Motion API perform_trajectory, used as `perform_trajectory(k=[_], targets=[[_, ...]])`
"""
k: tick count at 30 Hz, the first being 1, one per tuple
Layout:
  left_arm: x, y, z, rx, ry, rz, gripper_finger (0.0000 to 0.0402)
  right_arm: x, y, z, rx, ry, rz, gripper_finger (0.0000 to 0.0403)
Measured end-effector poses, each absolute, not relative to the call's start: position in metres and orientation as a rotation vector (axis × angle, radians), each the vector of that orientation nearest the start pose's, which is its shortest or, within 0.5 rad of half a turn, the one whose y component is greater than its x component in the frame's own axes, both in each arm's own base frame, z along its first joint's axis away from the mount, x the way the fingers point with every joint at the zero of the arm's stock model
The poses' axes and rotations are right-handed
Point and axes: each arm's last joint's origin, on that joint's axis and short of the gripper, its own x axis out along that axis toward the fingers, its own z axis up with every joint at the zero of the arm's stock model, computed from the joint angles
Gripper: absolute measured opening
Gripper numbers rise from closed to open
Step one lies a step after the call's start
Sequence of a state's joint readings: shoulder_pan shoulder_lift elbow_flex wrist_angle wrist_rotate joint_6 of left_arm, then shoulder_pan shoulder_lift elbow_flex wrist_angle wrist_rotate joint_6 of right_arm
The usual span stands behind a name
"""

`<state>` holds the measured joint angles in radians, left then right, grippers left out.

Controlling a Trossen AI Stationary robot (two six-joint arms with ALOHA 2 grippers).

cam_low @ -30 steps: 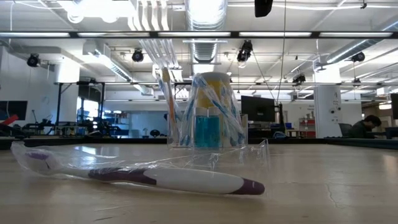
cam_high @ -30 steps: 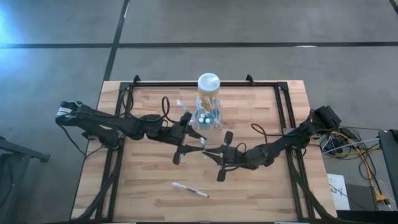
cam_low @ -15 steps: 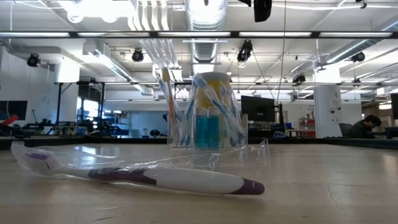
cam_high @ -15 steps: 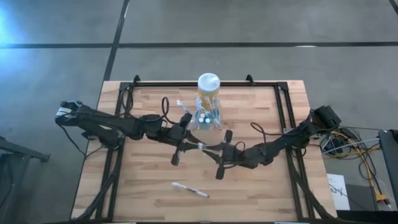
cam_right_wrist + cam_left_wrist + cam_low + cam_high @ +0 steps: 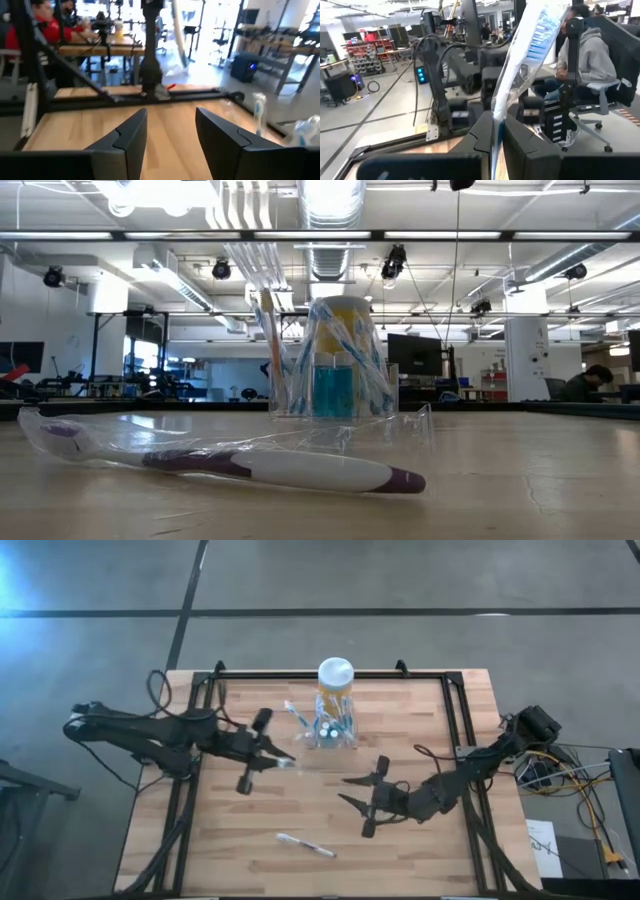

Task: Pick & Place toothbrushing station
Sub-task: Put the blue toothbrush into the transparent organizer

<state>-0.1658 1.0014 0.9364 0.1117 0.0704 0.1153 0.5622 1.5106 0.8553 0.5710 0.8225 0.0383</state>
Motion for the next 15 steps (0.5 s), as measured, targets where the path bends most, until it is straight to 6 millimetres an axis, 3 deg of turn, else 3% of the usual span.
perform_trajectory(k=[4, 9, 13, 15], targets=[[0.204, -0.035, 0.344, 0.102, -0.007, -0.207, 0.0022, 0.271, 0.162, 0.256, -0.006, 0.117, -0.218, 0.0148], [0.203, -0.035, 0.278, 0.050, 0.037, -0.205, 0.0022, 0.258, 0.169, 0.249, -0.008, 0.148, -0.154, 0.0100], [0.201, -0.032, 0.235, 0.039, 0.001, -0.114, 0.0022, 0.246, 0.158, 0.240, 0.001, 0.186, -0.152, 0.0028], [0.200, -0.027, 0.222, 0.036, -0.025, 0.009, 0.0022, 0.239, 0.147, 0.237, 0.024, 0.184, -0.154, 0.0016]])
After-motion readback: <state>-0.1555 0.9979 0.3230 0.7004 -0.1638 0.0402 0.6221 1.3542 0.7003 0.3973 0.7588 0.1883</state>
